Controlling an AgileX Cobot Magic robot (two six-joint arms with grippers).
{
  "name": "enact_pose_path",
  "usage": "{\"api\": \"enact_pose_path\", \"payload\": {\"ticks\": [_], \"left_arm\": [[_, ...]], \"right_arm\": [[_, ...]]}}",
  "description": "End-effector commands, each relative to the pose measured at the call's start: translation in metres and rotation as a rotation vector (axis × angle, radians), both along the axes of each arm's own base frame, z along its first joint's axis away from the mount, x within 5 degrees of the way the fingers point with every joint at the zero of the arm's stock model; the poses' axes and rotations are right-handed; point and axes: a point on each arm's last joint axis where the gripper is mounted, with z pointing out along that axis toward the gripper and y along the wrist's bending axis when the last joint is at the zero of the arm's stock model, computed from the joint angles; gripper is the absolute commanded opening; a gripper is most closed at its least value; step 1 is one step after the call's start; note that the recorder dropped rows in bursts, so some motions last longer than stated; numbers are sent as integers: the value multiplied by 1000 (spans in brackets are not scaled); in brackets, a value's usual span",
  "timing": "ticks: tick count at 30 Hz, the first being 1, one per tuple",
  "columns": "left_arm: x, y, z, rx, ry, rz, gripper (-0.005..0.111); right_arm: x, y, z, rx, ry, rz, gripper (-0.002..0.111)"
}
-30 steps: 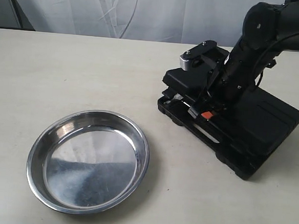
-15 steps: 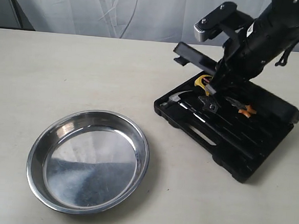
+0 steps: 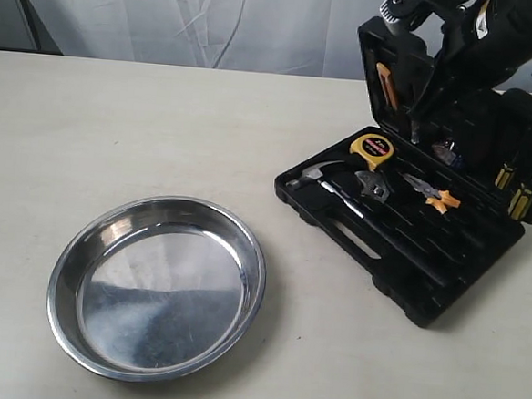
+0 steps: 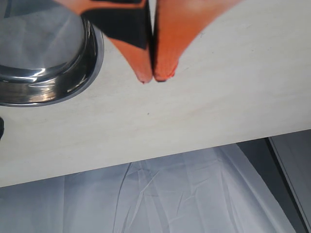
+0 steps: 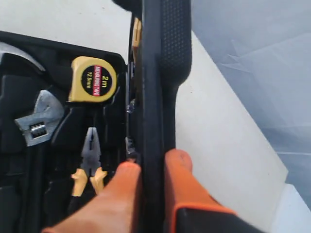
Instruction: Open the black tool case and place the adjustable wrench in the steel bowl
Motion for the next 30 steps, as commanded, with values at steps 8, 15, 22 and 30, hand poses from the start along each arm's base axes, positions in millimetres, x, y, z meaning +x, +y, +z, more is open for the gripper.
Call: {"api": "enact_pose_path", "payload": {"ticks": [8,15,22,30], "left_arm": [[0,0,2,-6,-13,2,0],[0,0,2,-6,-13,2,0],[0,0,2,-6,-13,2,0],[0,0,2,-6,-13,2,0]], "right_arm": [[16,-36,15,-97,-161,-75,-1],[30,-60,0,-56,-146,-159,-1],[37,-61,-13,-109,-127,-148,-1],[40,-66,-6,-151,-203,-183,-1]]}}
